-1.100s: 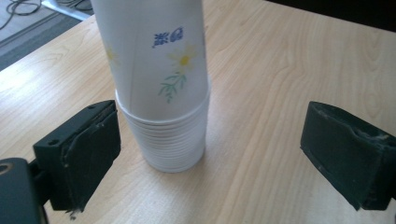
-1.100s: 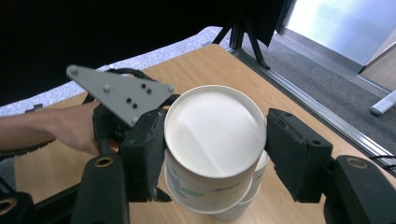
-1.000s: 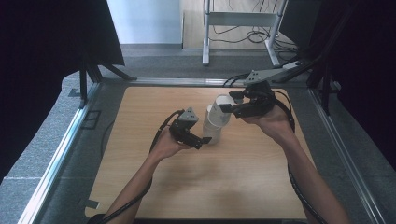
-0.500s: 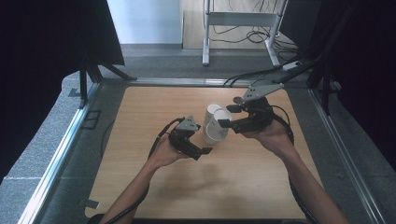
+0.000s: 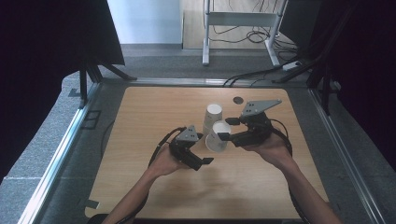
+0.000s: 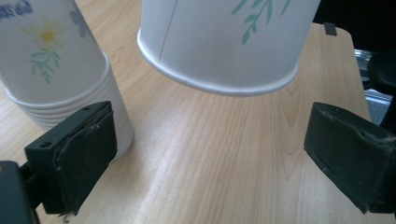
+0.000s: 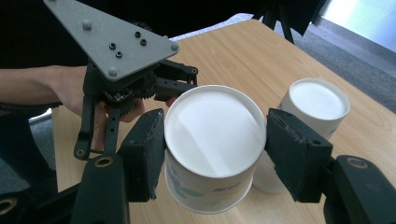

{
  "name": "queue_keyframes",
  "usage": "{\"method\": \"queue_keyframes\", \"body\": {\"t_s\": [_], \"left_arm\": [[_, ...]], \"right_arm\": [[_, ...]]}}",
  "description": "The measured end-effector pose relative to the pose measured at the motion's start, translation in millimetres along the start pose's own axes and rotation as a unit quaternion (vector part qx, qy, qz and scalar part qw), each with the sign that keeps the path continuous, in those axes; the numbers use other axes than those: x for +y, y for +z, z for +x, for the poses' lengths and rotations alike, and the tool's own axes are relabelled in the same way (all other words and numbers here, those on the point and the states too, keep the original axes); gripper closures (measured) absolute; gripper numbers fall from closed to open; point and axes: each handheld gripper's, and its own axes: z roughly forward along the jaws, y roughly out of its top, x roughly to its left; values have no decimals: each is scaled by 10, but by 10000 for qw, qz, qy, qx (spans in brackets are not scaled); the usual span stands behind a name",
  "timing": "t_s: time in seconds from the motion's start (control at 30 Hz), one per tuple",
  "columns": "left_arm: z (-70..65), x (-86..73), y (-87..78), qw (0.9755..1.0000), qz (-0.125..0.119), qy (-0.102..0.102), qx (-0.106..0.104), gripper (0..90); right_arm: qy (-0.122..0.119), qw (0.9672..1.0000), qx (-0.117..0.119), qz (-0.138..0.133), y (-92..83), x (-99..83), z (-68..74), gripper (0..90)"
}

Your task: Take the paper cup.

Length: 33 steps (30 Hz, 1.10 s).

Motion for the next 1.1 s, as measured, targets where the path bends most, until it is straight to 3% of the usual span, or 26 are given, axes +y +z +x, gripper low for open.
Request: {"method": "queue_keyframes", "body": {"t_s": [0.63,1.1], "left_arm": [[-198,-291,140,9995,-126,110,-258,55],[-293,-395,295,9991,-30,264,-318,133]], "right_arm": [[32,9992,340,202,231,-430,174,385],[17,9987,461,216,291,-524,247,385]]}}
